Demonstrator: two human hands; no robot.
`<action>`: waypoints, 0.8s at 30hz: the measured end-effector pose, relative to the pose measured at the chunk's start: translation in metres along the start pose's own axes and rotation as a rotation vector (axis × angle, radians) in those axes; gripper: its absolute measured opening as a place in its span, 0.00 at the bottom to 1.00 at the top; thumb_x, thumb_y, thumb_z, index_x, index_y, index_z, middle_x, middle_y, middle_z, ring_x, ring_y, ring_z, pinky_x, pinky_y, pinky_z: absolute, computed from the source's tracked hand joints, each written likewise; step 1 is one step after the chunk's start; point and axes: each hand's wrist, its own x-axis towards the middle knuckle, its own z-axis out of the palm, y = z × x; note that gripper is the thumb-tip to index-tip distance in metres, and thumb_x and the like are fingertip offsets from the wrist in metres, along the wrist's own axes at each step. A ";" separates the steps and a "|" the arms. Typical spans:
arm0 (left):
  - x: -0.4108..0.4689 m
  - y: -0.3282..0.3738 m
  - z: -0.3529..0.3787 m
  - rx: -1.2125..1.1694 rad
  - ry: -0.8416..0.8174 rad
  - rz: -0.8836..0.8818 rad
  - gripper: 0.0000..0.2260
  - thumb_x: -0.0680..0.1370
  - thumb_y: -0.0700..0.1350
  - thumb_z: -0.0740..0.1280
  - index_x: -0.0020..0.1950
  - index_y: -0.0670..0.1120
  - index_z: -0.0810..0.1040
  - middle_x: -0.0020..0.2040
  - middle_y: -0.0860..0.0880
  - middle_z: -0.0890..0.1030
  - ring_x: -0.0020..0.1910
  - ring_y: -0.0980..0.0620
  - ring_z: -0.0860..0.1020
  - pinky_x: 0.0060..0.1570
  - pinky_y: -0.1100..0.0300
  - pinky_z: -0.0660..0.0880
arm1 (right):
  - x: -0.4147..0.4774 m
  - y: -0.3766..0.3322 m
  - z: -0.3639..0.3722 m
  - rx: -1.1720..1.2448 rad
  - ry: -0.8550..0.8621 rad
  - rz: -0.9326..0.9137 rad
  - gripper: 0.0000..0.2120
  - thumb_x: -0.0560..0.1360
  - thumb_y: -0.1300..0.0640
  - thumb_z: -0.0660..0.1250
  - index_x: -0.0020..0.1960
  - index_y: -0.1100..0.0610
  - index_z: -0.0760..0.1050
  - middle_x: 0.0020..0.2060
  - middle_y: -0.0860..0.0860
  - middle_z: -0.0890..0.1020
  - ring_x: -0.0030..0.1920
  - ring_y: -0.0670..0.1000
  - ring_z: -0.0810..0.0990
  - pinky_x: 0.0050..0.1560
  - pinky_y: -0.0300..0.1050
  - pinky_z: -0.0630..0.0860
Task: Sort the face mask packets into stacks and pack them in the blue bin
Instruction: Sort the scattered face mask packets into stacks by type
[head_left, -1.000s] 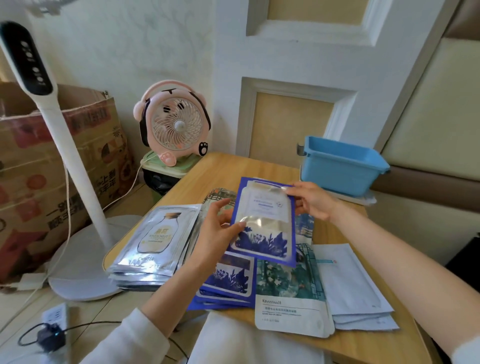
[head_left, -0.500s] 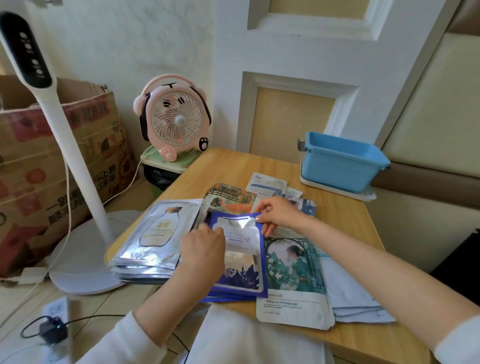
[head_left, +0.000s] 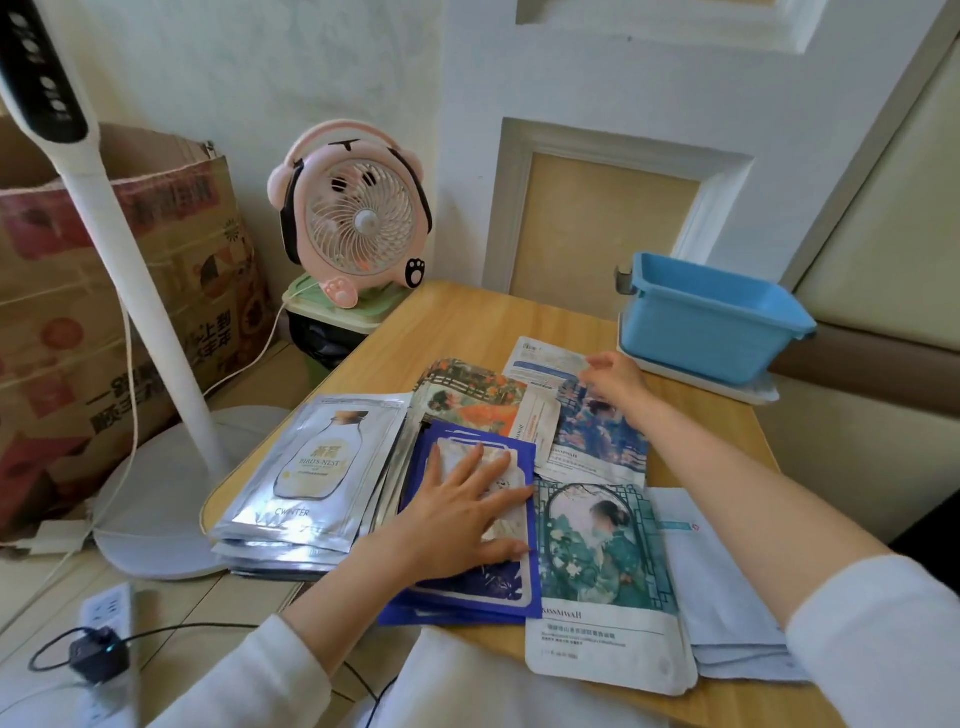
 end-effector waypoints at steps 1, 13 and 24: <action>0.000 -0.001 0.003 -0.015 0.021 0.002 0.35 0.69 0.71 0.40 0.75 0.62 0.47 0.78 0.52 0.43 0.76 0.48 0.37 0.70 0.35 0.39 | 0.006 0.001 0.001 0.017 0.004 0.032 0.19 0.73 0.59 0.69 0.62 0.58 0.73 0.58 0.55 0.77 0.57 0.55 0.77 0.61 0.54 0.74; -0.002 0.001 0.009 -0.094 0.105 -0.012 0.32 0.70 0.68 0.41 0.74 0.62 0.52 0.78 0.54 0.46 0.76 0.51 0.38 0.71 0.37 0.36 | 0.038 -0.020 0.003 0.334 -0.058 0.419 0.08 0.72 0.66 0.69 0.49 0.61 0.73 0.34 0.53 0.75 0.30 0.47 0.68 0.28 0.37 0.65; -0.001 0.000 0.008 -0.085 0.093 -0.018 0.32 0.71 0.68 0.41 0.74 0.63 0.51 0.78 0.54 0.45 0.76 0.51 0.38 0.70 0.38 0.34 | 0.010 -0.070 -0.010 0.707 -0.006 -0.186 0.09 0.79 0.55 0.61 0.46 0.59 0.75 0.44 0.57 0.83 0.38 0.49 0.84 0.40 0.42 0.81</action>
